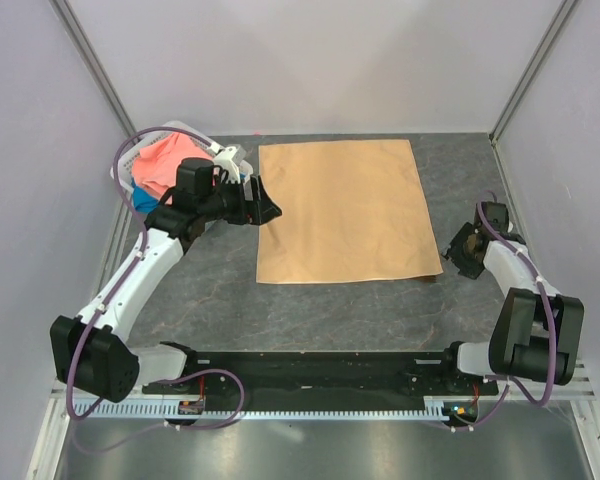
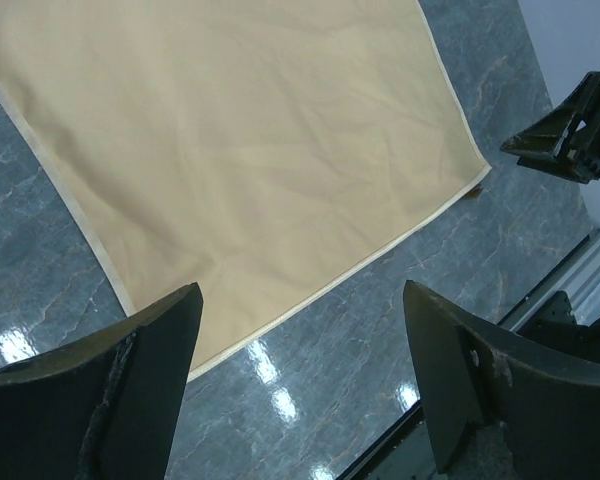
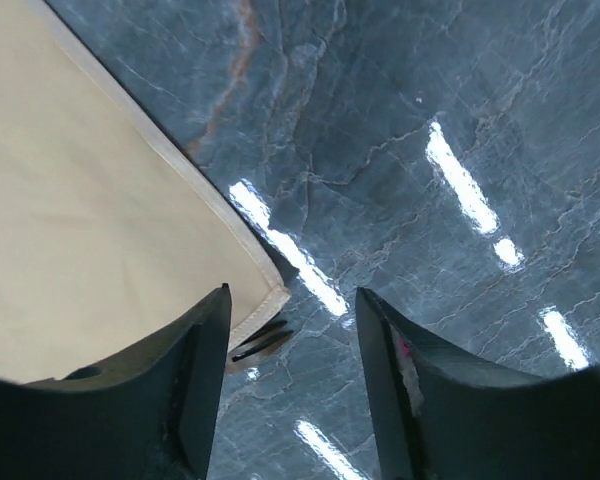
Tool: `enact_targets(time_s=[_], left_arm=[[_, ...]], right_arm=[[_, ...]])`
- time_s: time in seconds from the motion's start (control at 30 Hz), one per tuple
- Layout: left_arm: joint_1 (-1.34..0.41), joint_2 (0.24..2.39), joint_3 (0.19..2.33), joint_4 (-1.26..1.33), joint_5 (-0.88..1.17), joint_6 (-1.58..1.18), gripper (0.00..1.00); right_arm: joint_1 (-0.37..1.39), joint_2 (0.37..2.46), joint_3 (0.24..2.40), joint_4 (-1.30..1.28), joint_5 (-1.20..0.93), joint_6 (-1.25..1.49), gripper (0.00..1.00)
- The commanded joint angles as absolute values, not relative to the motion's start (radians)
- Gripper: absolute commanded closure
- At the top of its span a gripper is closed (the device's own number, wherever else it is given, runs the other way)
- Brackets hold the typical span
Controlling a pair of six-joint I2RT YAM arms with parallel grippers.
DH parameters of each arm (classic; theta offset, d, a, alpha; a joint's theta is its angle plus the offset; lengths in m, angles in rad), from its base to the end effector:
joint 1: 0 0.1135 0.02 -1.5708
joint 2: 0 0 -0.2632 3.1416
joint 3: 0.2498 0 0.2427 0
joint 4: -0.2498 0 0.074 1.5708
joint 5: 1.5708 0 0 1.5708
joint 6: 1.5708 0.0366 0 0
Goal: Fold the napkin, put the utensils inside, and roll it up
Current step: Fold the napkin
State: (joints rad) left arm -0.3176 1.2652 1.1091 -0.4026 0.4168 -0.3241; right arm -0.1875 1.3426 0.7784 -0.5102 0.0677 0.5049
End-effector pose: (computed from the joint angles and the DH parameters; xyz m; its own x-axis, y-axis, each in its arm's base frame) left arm 0.2553 -0.0995 0.3302 -0.6721 -0.0856 -0.7355 0.4195 0.7745 -0.4735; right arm 0.2392 -0.0479 0.1976 -0.6508 0.6147 -0.4456 0.6084 0.7734 0.1783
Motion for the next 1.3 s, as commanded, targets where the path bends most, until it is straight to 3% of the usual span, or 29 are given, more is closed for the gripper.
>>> enact_targets(time_s=[0.0,1.07,1.27], left_arm=[[-0.319,1.273,1.154,-0.428,0.423,-0.238,0.11],[-0.318,1.269,1.111,-0.431,0.419,-0.221,0.11],[-0.318,1.266,1.109,-0.431,0.419,-0.219,0.12]], right_arm=[[-0.235,1.362,0.762,-0.511,-0.041,0.525,0.43],[-0.236,1.460,0.703,-0.393,-0.069,0.566,0.59],[-0.236,1.494,0.693,-0.361,-0.092,0.560,0.67]])
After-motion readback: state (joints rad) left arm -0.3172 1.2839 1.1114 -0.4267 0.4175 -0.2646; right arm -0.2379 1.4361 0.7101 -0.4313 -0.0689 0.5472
